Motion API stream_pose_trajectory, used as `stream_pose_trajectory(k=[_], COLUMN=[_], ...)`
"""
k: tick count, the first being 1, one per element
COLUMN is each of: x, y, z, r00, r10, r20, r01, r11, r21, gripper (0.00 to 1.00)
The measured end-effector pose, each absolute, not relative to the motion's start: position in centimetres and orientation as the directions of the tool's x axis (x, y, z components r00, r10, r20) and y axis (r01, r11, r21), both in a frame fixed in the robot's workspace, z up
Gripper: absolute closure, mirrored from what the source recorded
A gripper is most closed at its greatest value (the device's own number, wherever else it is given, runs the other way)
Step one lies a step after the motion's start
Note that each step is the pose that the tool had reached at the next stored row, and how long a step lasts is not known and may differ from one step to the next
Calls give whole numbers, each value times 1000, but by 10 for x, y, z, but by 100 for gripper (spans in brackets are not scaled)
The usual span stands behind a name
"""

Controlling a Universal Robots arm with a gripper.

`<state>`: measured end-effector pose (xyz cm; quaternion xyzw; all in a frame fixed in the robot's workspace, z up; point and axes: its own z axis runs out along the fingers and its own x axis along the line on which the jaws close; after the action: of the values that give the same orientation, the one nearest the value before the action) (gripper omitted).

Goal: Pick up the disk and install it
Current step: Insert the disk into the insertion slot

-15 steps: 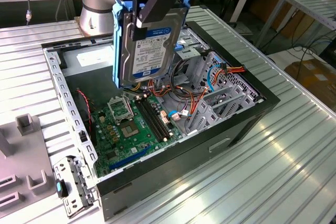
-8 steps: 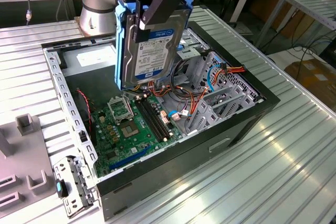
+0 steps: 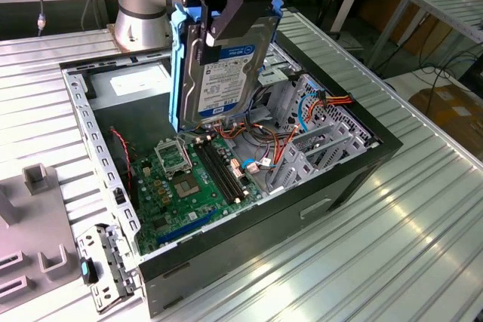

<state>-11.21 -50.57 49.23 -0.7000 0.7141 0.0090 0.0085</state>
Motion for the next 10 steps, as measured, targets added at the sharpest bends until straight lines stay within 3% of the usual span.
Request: stream_pose_trajectory(k=[10], x=[-107], y=[-515], z=[492], r00=[-20], r10=[-999], r20=[-25], r01=[-1000], r11=[20], r21=[1], gripper=[63])
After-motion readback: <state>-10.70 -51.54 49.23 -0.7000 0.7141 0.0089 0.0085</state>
